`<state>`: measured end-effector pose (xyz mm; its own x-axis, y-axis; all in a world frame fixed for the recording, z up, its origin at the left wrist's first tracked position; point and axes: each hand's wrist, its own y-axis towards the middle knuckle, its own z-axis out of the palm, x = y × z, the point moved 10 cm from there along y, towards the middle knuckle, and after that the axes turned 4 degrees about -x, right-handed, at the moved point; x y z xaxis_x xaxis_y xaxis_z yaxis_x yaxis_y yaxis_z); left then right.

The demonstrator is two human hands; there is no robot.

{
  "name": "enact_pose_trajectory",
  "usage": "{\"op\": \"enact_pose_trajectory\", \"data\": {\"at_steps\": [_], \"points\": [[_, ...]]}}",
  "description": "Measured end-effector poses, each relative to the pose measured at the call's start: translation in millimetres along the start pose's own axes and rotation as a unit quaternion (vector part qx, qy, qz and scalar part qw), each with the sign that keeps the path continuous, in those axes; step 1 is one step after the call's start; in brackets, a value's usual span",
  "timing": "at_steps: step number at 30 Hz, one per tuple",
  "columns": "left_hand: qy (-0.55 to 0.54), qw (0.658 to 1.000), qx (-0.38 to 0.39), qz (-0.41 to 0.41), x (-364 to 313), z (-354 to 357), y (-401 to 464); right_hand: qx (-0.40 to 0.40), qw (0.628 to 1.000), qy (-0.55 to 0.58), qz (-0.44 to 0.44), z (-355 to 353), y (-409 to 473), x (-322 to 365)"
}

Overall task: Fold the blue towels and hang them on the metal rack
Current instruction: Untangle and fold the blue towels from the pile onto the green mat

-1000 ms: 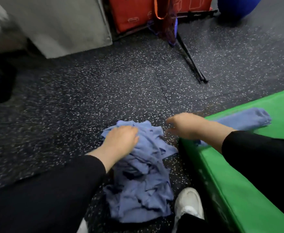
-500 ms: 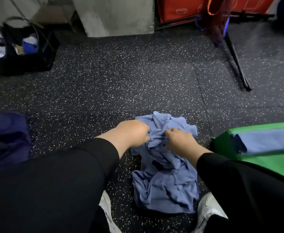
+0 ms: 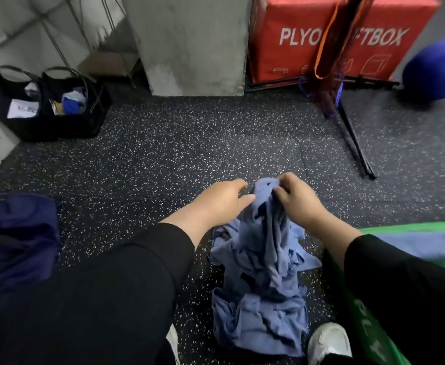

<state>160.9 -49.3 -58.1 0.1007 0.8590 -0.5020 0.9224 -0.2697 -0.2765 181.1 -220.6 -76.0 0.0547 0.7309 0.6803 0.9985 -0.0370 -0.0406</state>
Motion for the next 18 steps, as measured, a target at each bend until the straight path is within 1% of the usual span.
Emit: {"op": "enact_pose_trajectory", "data": {"at_steps": [2, 4, 7, 10, 13, 14, 16, 18], "points": [[-0.103, 0.994, -0.017, 0.017, -20.5, -17.8, -16.7, -0.028, 0.998, 0.050, 0.003, -35.6, -10.6, 32.7], [-0.199, 0.979, -0.034, 0.037, -41.6, -34.5, -35.1, -0.046, 0.996, 0.079, -0.001, -63.4, -23.0, 61.0], [-0.281, 0.956, -0.063, 0.054, -67.2, -55.8, -66.2, -0.087, 0.989, 0.119, -0.014, -99.3, -49.8, 89.2], [-0.296, 0.945, -0.127, 0.053, -71.9, -68.8, -82.4, -0.096, 0.983, 0.158, -0.013, -113.6, -70.6, 101.7], [-0.237, 0.946, -0.216, 0.043, -63.8, -79.4, -94.3, -0.081, 0.986, 0.148, -0.004, -111.1, -75.9, 101.8], [-0.243, 0.943, -0.226, 0.035, -60.0, -81.2, -97.6, -0.078, 0.987, 0.143, -0.007, -110.9, -76.5, 102.7], [-0.301, 0.926, -0.227, 0.023, -47.5, -82.5, -95.0, -0.079, 0.988, 0.130, -0.013, -111.9, -76.5, 101.7], [-0.357, 0.911, -0.207, 0.000, -34.7, -80.3, -88.1, -0.071, 0.991, 0.115, -0.021, -109.8, -76.0, 101.9]]}}
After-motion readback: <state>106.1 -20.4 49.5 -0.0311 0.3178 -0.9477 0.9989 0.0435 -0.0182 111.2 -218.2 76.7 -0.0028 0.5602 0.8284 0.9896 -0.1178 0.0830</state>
